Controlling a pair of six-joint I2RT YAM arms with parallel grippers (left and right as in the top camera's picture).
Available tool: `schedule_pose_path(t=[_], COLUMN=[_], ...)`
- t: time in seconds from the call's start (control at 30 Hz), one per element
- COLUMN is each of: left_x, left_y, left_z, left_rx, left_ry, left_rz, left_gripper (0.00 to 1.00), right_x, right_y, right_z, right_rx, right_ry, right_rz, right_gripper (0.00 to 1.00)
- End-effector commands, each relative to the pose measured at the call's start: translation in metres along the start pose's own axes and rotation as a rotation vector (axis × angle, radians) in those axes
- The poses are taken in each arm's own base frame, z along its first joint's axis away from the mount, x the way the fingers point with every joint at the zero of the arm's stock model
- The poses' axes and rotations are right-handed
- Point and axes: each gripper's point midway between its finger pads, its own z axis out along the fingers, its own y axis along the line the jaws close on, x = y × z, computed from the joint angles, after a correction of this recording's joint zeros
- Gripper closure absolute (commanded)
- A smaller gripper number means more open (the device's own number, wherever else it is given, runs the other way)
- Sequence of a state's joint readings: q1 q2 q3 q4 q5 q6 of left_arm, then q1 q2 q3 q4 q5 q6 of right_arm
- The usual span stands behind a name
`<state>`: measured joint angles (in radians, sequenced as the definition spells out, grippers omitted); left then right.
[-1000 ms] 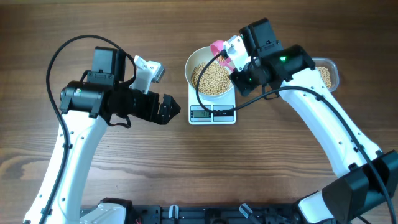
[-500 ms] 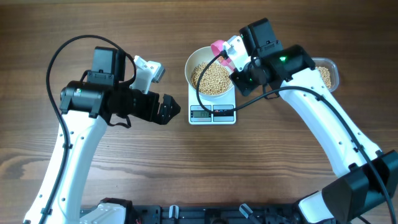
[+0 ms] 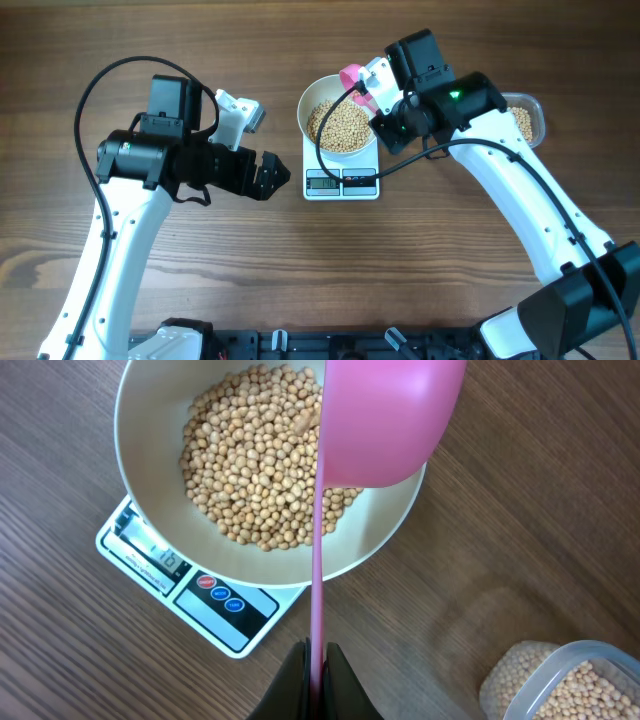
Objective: Scoop item into bowl and weigh 150g on scale
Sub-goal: 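Tip the pink scoop with the right gripper to pour soybeans into bowl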
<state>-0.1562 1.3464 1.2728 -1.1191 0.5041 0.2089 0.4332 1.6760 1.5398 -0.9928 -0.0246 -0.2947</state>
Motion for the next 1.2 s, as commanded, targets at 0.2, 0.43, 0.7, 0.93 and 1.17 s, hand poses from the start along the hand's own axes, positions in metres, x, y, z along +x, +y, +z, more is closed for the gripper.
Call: schedule_pose_path(t=[0.2, 0.43, 0.7, 0.93, 1.17], left_x=[-0.002, -0.002, -0.002, -0.002, -0.002], left_y=[-0.007, -0.007, -0.007, -0.007, -0.007], left_z=[-0.005, -0.005, -0.005, -0.005, -0.005], left_rx=[0.018, 0.018, 0.018, 0.018, 0.018], left_ry=[-0.019, -0.019, -0.019, -0.019, -0.019], left_rz=[0.034, 0.034, 0.034, 0.034, 0.034], left_gripper=[0.0, 0.0, 0.0, 0.0, 0.0], right_x=[-0.014, -0.013, -0.007, -0.01, -0.02], right_y=[0.006, 0.006, -0.015, -0.009, -0.002], right_z=[-0.009, -0.009, -0.009, -0.009, -0.009], right_rx=[-0.039, -0.036, 0.088, 0.082, 0.063], right_ry=[-0.06, -0.059, -0.019, -0.027, -0.068], right_rz=[0.005, 0.001, -0.021, -0.042, -0.036], right_gripper=[0.96, 0.96, 0.96, 0.96, 0.96])
